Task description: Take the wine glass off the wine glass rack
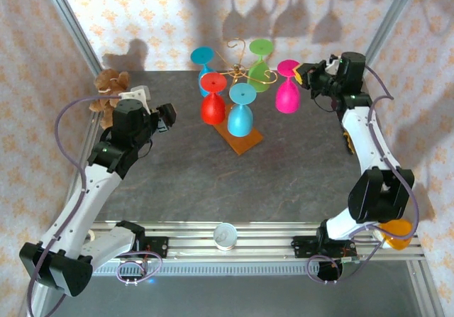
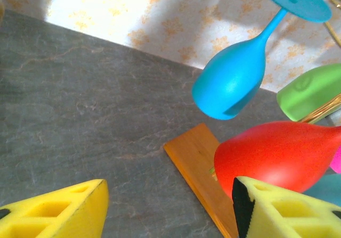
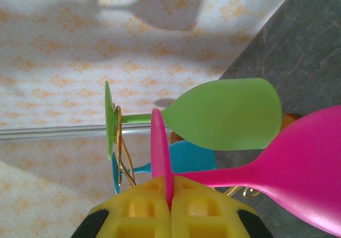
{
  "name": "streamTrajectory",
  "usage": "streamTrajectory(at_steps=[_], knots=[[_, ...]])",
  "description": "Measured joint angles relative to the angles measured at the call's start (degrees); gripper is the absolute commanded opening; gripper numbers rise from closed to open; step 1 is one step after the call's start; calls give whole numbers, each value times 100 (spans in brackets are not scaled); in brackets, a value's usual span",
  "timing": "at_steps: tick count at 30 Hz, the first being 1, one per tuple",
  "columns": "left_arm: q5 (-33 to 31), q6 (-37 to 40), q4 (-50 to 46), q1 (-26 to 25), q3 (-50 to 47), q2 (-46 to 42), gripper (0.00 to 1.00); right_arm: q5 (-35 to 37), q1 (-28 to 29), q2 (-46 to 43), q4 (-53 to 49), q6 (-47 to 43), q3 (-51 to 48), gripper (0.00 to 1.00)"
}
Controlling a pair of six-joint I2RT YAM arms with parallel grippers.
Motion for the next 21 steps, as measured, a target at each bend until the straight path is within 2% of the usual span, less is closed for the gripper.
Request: streamTrajectory(at_steps=[5, 15, 17, 21], knots=[[46, -118, -498, 0, 4, -4, 62, 4, -203, -337, -315, -356, -245, 0], [105, -267, -1696, 0, 4, -411, 60, -15, -153, -1582, -1517, -1508, -1239, 0], [184, -304, -1829, 0, -4, -463, 57, -2, 11, -1755, -1755, -1742, -1403, 0], [376, -382, -1954, -2, -192, -481, 56, 149, 811, -1926, -2286, -2238, -1488, 0]])
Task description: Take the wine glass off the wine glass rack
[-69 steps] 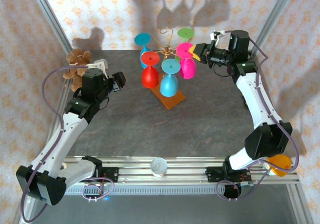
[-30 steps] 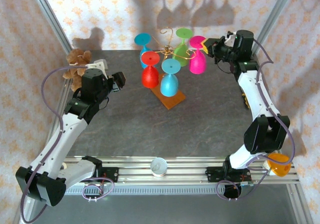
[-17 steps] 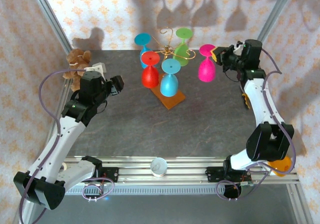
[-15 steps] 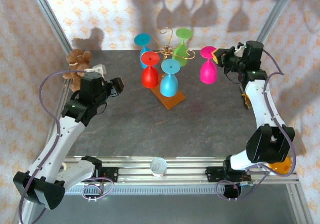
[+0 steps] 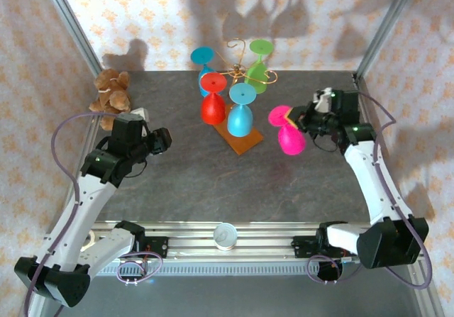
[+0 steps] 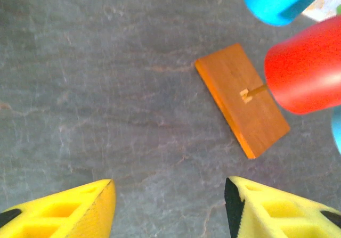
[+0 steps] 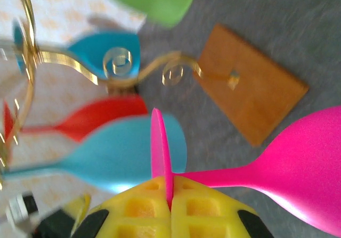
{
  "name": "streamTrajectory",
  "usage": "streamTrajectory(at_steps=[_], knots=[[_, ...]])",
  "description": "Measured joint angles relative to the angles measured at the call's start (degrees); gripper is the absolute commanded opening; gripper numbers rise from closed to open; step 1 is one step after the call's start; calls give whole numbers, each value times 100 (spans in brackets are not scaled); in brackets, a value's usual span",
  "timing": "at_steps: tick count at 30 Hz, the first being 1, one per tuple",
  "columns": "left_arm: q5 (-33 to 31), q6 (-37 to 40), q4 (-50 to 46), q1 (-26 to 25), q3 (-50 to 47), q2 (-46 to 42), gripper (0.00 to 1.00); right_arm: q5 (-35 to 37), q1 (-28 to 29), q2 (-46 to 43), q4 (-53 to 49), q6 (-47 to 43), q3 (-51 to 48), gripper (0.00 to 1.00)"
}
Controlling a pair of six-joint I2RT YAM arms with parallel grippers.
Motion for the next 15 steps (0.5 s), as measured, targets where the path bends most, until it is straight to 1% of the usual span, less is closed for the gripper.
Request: streamTrajectory(at_steps=[4, 10, 15], knots=[[275, -98, -61, -37, -258, -101, 56, 236, 820, -234, -299, -326, -101, 0], [573, -175, -118, -61, -407, -317, 56, 813, 1600, -647, -389, -498, -358, 0], [741, -175, -249, -72, -422, -321, 57, 1344, 2275, -658, -391, -671, -437, 0]])
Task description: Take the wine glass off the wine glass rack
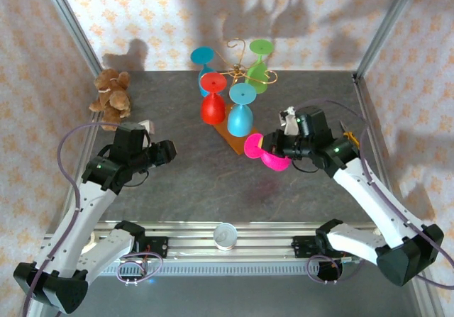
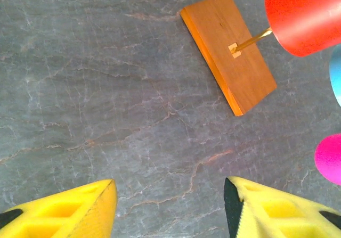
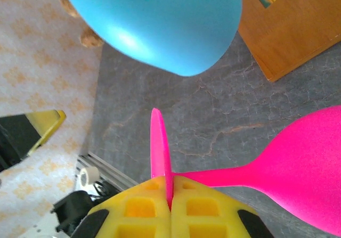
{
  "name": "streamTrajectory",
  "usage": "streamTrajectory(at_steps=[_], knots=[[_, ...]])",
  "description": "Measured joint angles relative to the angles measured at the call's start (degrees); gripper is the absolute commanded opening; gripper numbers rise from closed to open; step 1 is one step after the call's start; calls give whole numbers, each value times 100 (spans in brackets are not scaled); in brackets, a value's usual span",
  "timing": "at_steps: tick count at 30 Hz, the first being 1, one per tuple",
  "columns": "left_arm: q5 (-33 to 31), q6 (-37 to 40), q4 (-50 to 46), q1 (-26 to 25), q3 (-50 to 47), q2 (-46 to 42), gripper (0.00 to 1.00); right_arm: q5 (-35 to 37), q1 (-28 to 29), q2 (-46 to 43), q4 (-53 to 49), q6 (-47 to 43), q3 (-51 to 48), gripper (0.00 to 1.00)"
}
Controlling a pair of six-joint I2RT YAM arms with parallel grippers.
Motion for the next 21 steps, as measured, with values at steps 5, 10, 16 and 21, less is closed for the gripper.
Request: streamTrajectory(at_steps=[5, 10, 16, 21], knots=[[232, -7, -70, 0, 0, 0, 57, 605, 820, 188, 74, -273, 2, 0], [485, -195, -114, 0, 2, -13, 58, 1257, 1578, 573, 155, -601, 87, 0], [719, -385, -177, 0, 0, -192, 59, 1934, 2426, 1003, 330, -944, 120, 0], [879, -531, -275, 0, -46, -278, 60, 2402, 2999, 1325, 605, -1222, 162, 0]])
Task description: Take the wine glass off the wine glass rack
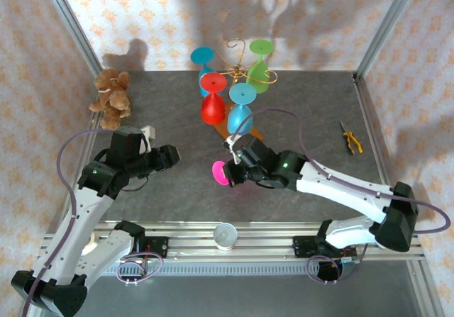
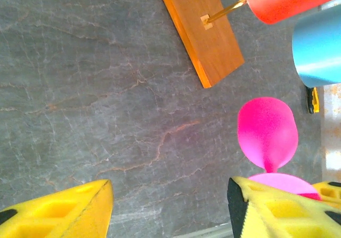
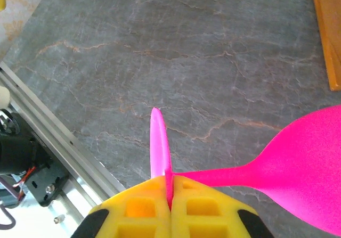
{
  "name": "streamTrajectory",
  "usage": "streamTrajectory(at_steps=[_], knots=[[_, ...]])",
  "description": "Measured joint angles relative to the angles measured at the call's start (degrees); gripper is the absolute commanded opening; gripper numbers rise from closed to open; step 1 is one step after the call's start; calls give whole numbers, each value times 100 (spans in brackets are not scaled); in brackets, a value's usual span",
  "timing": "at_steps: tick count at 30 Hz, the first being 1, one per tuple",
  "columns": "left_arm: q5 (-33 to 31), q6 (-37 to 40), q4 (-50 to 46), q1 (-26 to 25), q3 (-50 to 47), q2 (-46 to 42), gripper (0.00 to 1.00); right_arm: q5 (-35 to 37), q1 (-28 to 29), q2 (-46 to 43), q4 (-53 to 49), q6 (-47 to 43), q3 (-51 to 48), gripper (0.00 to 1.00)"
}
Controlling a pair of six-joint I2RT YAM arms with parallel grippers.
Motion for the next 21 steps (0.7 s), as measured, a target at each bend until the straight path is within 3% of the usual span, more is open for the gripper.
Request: streamTrajectory(at_steps=[12, 21], knots=[[627, -527, -4, -37, -426, -2, 68, 1552, 1237, 1088, 1097, -852, 72, 0], [1099, -850, 79, -37, -629, -70, 67, 2636, 1749, 1526, 1939, -1554, 109, 0]])
